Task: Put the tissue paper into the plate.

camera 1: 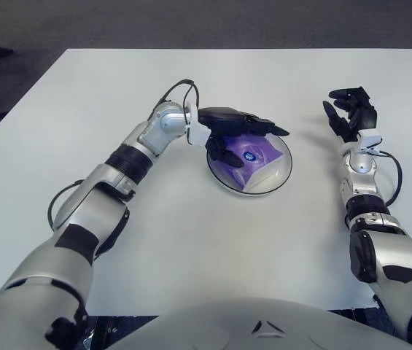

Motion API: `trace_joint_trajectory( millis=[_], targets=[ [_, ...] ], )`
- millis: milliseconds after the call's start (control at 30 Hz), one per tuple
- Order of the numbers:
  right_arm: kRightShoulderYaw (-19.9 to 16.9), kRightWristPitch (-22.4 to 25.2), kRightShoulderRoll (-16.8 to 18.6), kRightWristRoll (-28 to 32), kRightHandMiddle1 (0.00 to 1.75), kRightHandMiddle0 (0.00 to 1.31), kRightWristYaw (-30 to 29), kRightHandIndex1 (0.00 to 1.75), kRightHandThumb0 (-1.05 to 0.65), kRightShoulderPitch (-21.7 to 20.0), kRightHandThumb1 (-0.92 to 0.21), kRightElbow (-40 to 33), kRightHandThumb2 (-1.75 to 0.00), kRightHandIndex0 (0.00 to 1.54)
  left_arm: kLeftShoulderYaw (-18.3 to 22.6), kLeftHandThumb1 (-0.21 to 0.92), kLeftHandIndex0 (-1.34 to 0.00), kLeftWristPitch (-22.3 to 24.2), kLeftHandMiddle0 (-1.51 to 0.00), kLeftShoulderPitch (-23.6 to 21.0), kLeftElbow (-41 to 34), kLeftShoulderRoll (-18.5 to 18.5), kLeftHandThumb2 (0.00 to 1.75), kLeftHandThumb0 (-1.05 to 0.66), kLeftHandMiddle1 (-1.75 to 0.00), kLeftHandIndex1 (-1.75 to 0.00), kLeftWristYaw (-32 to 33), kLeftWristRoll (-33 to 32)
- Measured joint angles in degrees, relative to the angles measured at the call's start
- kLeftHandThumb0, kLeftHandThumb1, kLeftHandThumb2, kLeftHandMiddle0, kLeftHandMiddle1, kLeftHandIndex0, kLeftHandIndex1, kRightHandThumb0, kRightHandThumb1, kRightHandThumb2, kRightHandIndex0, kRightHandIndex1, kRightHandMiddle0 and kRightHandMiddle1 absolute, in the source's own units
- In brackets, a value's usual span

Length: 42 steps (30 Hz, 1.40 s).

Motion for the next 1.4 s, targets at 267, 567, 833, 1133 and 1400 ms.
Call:
trace_joint_trajectory(
  millis=[267,567,833,1133,1400],
  targets=[
    [0.49,0.08,-0.28,-0.19,1.25,0.44,0.16,1.33,-0.01,-0.12,-0.92,0.36,-0.18,0.65,7.84,0.92,-0.01,-0.70,-0.04,3.42,-0.27,-4.93,0.67,-1.05,0.00,-0.01,-0.97,-10.29],
    [2.12,0.56,-0.56,-2.15,1.26,0.44,-0.37,1.29,-0.01,-0.43,-0.92,0.47,-0.17,0.67,19.19,0.92,-0.07,-7.41,-0.17,10.74,-2.51,-12.50,0.83,-0.98,-0.02,-0.04,3.22,-18.55],
    [2.36,0.67,-0.97,-2.54,1.25,0.45,-0.75,1.28,-0.01,-0.57,-0.92,1.36,-0.16,0.69,26.49,0.92,-0.11,-12.88,-0.22,11.50,4.95,-12.63,0.94,-0.94,-0.02,-0.05,18.62,-6.30],
    [2.56,0.67,-1.26,-2.68,1.25,0.45,-1.05,1.28,-0.01,-0.68,-0.92,1.75,-0.16,0.69,30.78,0.92,-0.19,-12.53,-0.41,9.29,15.03,-11.31,0.96,-0.94,-0.03,-0.07,18.38,-10.52],
    [3.01,0.66,-1.41,-3.07,1.24,0.45,-1.18,1.28,-0.01,-0.72,-0.92,1.82,-0.16,0.69,34.67,0.92,-0.53,-12.19,-0.84,9.48,22.67,-14.75,0.88,-0.81,-0.08,-0.13,29.48,-9.00]
  ],
)
